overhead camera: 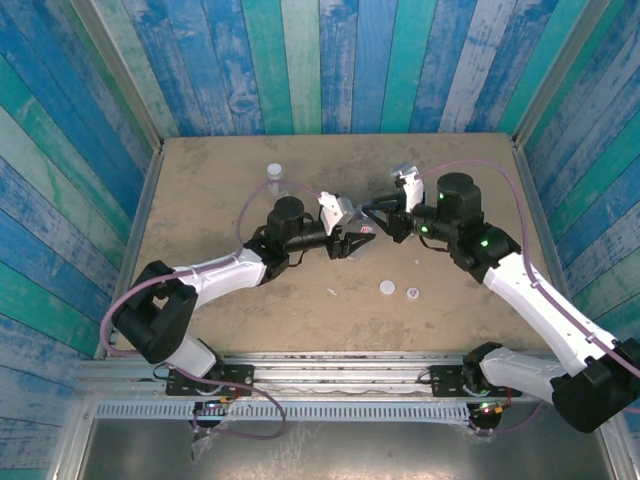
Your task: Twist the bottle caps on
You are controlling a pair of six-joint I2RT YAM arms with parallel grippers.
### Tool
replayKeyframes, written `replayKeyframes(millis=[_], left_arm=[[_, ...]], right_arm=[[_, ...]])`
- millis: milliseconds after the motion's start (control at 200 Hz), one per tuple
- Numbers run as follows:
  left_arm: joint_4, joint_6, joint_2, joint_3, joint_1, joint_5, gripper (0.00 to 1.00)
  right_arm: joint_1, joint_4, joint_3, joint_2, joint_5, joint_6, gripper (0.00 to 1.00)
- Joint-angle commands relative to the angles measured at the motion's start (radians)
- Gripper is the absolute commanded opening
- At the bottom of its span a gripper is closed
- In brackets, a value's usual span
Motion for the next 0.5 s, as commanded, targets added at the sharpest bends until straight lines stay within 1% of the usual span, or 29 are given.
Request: replayKeyframes(millis=[0,80,135,175,260,311,351,436,496], left_arm=[[0.022,0.002,-0.065,0.007,-0.001,0.025,0.56],[0.021,0.004,-0.062,0.006,-0.002,0.027,0.52],[0.018,0.007,-0.064,0.005,-0.002,0.026,0.49],[0.018,0.011,-0.064,0.001,-0.002,0.022,0.48],[0.017,0.019,-0.066,-0.008,-0.002,0.012,0.48],[0.017,0.029,-0.069,-0.017,-0.002,0.004,0.49],[0.014,0.041,-0.070,-0.026,-0.002,-0.002,0.49],[0.026,0.063,-0.073,-0.054,-0.001,-0.015,0.50],[0.049,0.060,-0.080,-0.080,-0.001,-0.021,0.51]], right_arm=[[-0.003,0.019,-0.013,0.001,-0.036,0.010,0.23],[-0.003,0.015,-0.013,0.001,-0.034,0.008,0.25],[-0.004,0.010,-0.012,-0.001,-0.030,0.004,0.31],[-0.003,0.003,-0.010,-0.004,-0.020,0.004,0.40],[-0.003,-0.009,-0.007,-0.023,0.008,0.005,0.65],[-0.003,-0.021,-0.005,-0.043,0.038,0.012,0.75],[-0.004,-0.035,-0.007,-0.064,0.070,0.018,0.81],[-0.003,-0.072,-0.028,-0.114,0.152,0.019,0.88],[-0.003,-0.121,-0.050,-0.155,0.221,0.013,0.89]])
